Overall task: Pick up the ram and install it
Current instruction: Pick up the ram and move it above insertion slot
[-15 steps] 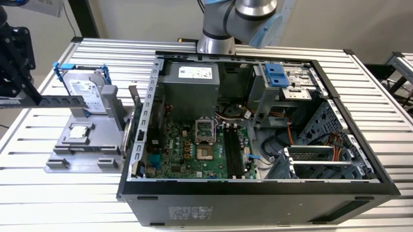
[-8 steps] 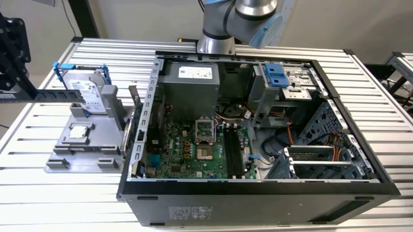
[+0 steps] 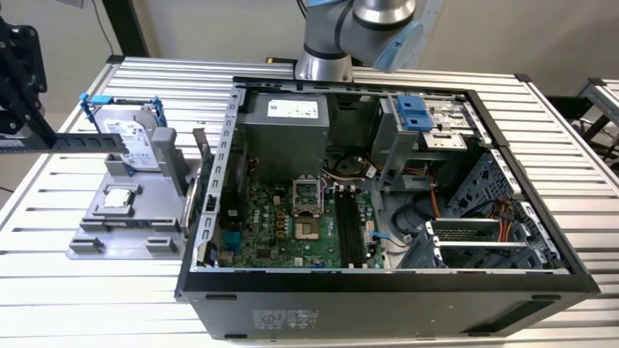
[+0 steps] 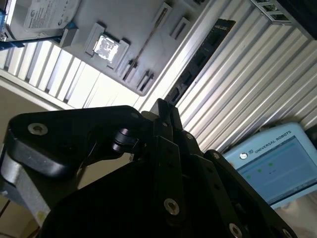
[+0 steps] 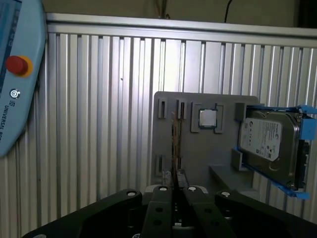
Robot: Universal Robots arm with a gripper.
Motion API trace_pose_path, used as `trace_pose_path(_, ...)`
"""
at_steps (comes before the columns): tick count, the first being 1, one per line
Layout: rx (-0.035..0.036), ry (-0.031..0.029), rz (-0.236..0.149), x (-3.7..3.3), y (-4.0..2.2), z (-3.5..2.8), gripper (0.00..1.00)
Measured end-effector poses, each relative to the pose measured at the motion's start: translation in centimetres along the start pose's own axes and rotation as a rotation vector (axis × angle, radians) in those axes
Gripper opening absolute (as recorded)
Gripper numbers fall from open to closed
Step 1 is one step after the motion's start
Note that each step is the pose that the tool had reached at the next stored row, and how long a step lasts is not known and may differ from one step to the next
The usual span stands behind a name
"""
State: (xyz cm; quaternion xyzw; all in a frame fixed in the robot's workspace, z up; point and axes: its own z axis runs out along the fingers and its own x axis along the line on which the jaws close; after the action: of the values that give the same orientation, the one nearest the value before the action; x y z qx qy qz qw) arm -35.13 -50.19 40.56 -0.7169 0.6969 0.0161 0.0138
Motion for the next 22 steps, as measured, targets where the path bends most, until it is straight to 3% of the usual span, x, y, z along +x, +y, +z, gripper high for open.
trace_pose_path(19, -0.0001, 0.0000, 0.000, 0.10, -3.68, -0.01, 0.00)
trace_pose_path(22, -0.0002, 0.0000, 0.000, 0.13, -4.68, -0.01, 0.00)
